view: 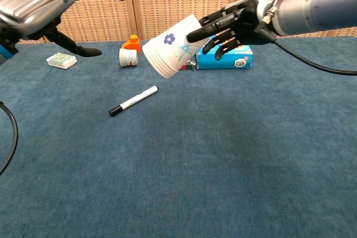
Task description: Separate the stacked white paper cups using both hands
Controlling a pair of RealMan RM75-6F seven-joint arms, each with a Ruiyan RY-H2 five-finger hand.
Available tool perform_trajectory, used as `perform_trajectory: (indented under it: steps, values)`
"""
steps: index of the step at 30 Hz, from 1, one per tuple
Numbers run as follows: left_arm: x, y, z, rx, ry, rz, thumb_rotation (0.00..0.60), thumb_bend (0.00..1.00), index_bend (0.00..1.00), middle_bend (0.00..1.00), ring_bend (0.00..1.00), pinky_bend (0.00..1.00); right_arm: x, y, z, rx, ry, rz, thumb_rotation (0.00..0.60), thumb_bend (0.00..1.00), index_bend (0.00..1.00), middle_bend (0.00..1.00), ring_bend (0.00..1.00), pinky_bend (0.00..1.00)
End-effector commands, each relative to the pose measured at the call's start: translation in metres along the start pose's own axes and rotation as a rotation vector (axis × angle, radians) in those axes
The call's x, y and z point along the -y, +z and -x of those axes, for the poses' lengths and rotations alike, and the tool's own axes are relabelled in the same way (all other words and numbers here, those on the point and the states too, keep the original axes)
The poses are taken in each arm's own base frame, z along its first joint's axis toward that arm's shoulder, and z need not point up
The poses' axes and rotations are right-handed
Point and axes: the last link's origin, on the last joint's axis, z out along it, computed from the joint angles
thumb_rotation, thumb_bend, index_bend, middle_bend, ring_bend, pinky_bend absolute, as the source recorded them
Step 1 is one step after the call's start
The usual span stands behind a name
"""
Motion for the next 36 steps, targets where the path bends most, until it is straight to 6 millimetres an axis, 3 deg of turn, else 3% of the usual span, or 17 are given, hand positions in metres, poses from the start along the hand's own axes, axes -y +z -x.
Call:
perform_trajectory:
  steps: [1, 6, 23, 36]
  values:
    - [-0.004, 0.003, 0.002, -0.003, -0.002, 0.007, 0.600, 0.12, 0.28, 0.00, 0.00, 0.00, 0.002, 0.005, 0.006, 0.005, 0.004, 0.009, 0.600, 0.41, 0.55, 0.64, 0.53, 0.65]
    - [-0.015, 0.010, 0.007, -0.030, -0.008, 0.021, 0.600, 0.12, 0.38, 0.00, 0.00, 0.00, 0.008, 0.002, 0.008, 0.012, 0.083, 0.013, 0.600, 0.42, 0.55, 0.65, 0.53, 0.65]
    - [-0.047, 0.025, 0.020, -0.141, -0.083, -0.001, 0.600, 0.13, 0.45, 0.00, 0.00, 0.00, 0.009, -0.002, 0.009, 0.043, 0.165, 0.015, 0.600, 0.43, 0.55, 0.65, 0.53, 0.65]
    - [-0.052, 0.026, 0.023, -0.173, -0.093, -0.005, 0.600, 0.25, 0.56, 0.00, 0.00, 0.00, 0.004, -0.003, 0.006, 0.047, 0.155, 0.025, 0.600, 0.43, 0.55, 0.65, 0.53, 0.65]
